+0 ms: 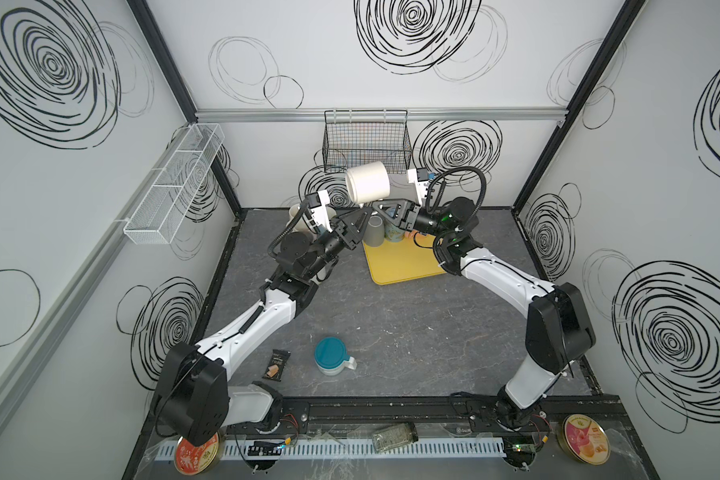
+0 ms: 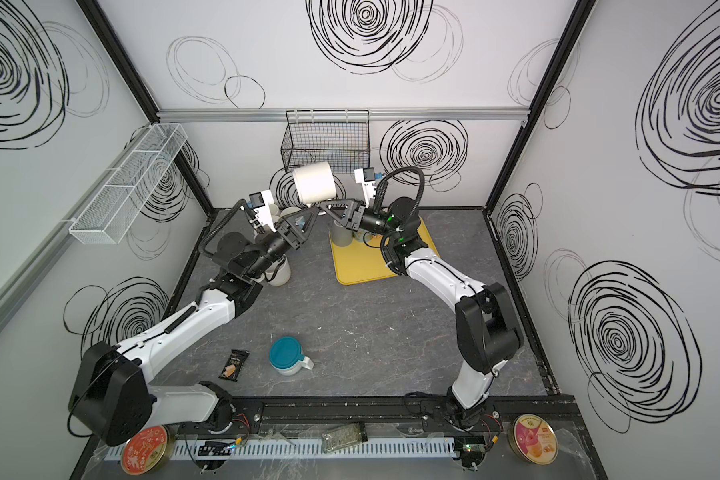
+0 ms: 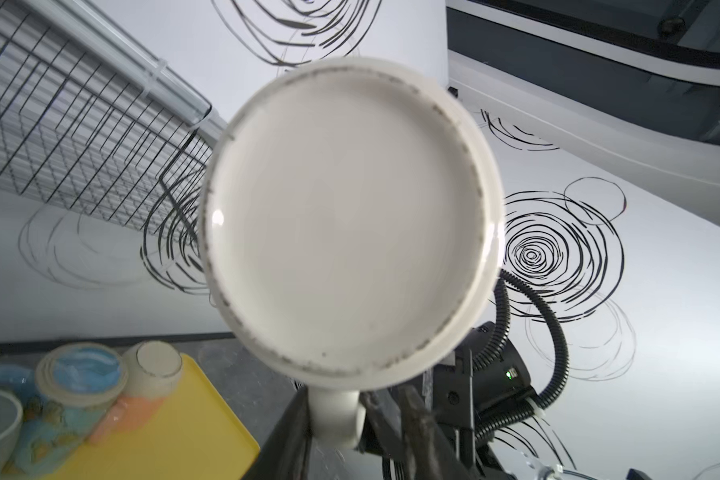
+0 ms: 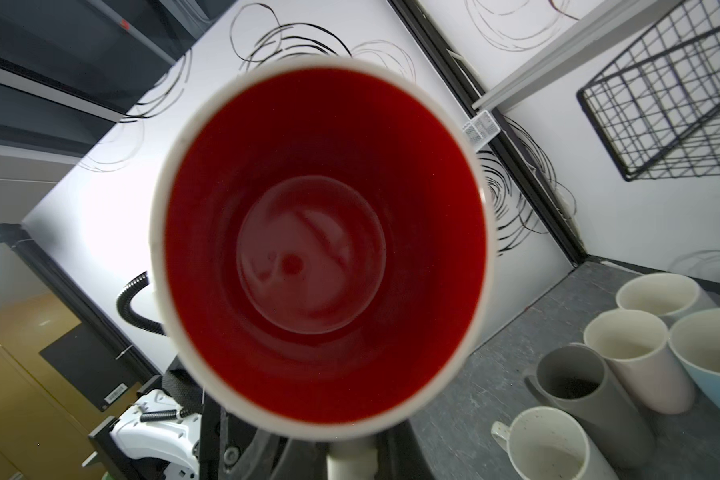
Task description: Turn the mug right side up
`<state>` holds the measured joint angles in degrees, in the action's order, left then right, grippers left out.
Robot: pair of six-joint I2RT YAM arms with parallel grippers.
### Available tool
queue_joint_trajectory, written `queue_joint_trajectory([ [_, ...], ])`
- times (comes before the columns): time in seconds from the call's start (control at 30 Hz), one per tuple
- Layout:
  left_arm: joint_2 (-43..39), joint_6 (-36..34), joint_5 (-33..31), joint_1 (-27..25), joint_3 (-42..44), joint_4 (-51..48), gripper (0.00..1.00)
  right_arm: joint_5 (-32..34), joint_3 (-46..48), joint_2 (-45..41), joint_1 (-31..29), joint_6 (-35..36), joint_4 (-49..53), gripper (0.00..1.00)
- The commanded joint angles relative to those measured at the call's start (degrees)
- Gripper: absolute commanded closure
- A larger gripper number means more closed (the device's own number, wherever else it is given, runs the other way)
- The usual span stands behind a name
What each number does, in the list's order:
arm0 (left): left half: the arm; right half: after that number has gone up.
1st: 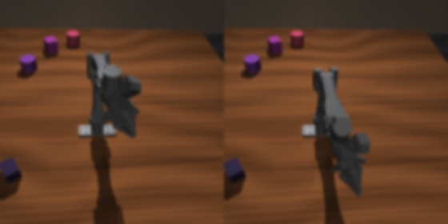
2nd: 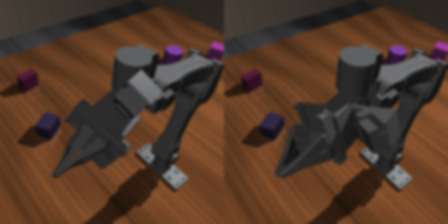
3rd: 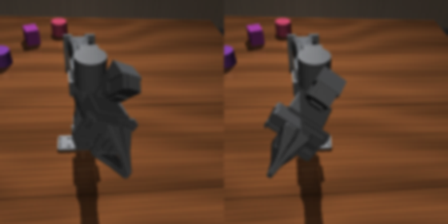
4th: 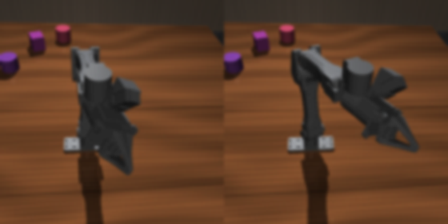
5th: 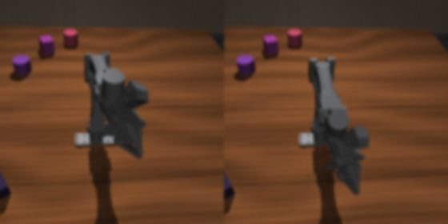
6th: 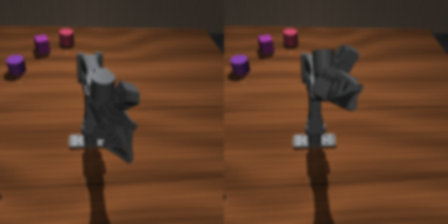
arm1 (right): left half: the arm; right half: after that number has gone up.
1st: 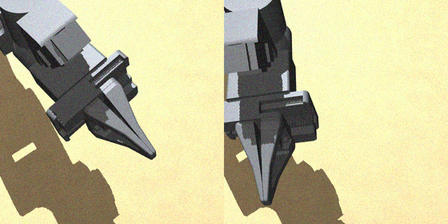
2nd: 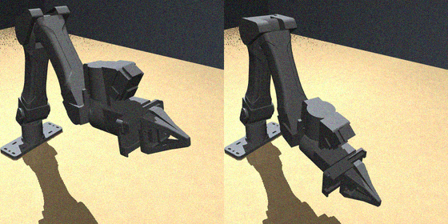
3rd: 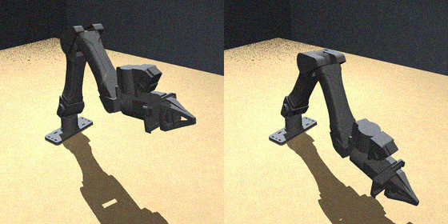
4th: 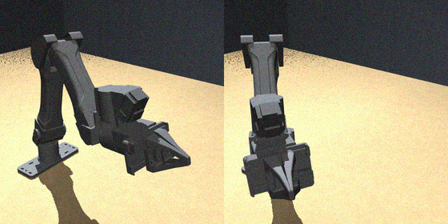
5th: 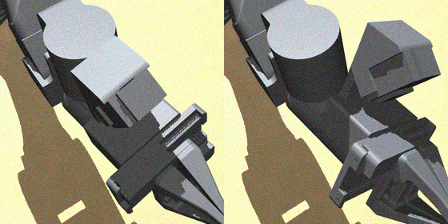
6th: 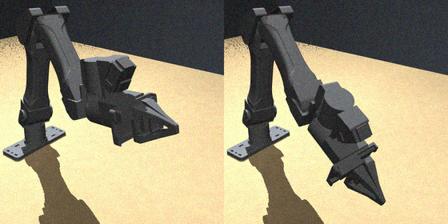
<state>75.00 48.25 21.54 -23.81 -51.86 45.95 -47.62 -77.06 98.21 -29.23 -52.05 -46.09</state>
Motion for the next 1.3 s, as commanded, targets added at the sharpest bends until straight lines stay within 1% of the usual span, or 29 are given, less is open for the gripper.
queue_joint_trajectory([
  [0.0,-4.0,-0.5,4.5,2.8,2.4,0.7,0.55,4.8,-5.4,-3.8,0.1,20.0,20.8,1.00],
  [0.07,-5.7,-2.3,5.2,4.8,4.1,-1.7,0.52,7.5,-6.9,-4.4,0.0,26.7,27.8,1.00],
  [0.13,-7.2,-3.9,6.0,8.0,5.8,-4.9,0.51,10.8,-8.4,-4.3,0.1,32.9,34.1,1.00],
  [0.3,-9.9,-2.8,8.0,16.7,9.9,-8.0,0.51,18.6,-14.3,-0.4,-0.6,48.9,50.0,1.00],
  [0.4,-11.2,-3.2,8.5,21.0,10.9,-11.8,0.51,22.2,-18.1,3.2,-1.5,56.5,57.1,1.00],
  [0.5,-12.1,-4.6,8.5,24.1,10.9,-16.0,0.51,24.5,-21.2,7.3,-2.2,62.0,61.1,1.00],
  [0.63,-12.2,-5.1,9.3,26.4,11.0,-18.8,0.51,25.9,-25.5,13.3,-2.8,67.3,65.0,1.00],
  [0.77,-11.8,-5.8,10.0,27.6,10.9,-20.2,0.51,29.4,-31.8,19.7,-4.8,72.7,69.3,1.00],
  [0.87,-11.5,-6.2,10.6,28.2,10.6,-21.2,0.51,31.7,-36.3,23.8,-5.9,75.1,71.4,1.00],
  [1.07,-12.3,-8.4,12.2,29.7,9.1,-25.6,0.50,36.0,-41.9,30.6,-7.7,77.7,71.8,1.00],
  [1.27,-13.5,-9.5,13.5,30.1,9.3,-28.9,0.50,36.0,-46.0,36.5,-7.7,77.7,71.0,1.00],
])
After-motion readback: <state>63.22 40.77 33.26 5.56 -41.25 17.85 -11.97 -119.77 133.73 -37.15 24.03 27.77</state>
